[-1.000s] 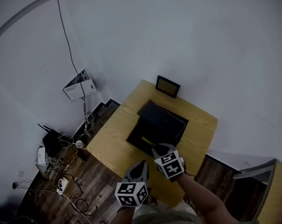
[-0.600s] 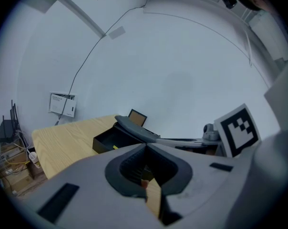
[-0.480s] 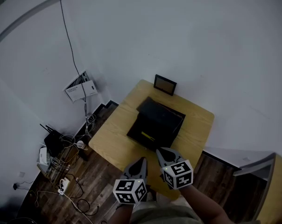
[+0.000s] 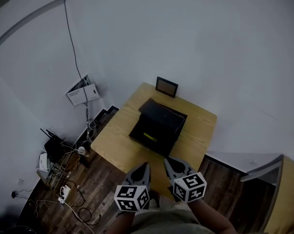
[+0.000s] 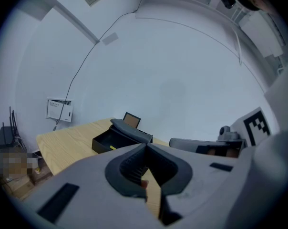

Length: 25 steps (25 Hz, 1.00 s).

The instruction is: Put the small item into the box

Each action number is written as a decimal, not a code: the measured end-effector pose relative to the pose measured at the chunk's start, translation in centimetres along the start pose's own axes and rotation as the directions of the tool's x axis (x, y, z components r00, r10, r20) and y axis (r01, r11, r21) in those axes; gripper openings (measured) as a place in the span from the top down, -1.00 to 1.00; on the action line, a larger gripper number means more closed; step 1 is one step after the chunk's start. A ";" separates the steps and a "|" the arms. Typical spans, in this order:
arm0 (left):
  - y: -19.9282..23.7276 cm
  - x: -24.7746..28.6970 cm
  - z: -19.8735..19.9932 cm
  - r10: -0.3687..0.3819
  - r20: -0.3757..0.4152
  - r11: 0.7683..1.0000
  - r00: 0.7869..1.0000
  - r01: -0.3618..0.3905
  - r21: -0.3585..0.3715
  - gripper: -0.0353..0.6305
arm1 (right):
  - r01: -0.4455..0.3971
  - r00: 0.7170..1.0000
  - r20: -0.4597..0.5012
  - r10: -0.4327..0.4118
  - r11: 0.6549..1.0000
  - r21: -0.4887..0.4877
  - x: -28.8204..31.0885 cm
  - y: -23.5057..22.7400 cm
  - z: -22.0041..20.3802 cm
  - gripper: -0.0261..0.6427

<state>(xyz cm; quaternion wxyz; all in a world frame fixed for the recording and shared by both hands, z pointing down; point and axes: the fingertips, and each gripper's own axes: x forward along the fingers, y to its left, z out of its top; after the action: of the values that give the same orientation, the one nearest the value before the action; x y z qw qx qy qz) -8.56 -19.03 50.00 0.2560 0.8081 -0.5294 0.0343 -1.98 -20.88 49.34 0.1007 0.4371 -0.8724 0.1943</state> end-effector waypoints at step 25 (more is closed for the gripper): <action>-0.9 -1.8 0.6 -0.008 0.036 1.000 0.999 0.008 0.012 0.88 | -0.015 0.998 0.068 0.018 0.999 -0.045 -3.5 1.6 1.2 0.92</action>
<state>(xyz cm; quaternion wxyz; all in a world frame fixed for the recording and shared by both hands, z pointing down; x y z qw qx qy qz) -8.74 -17.53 48.54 0.2417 0.8122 -0.5305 0.0221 -1.18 -17.98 46.64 0.0792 0.4340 -0.8830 0.1605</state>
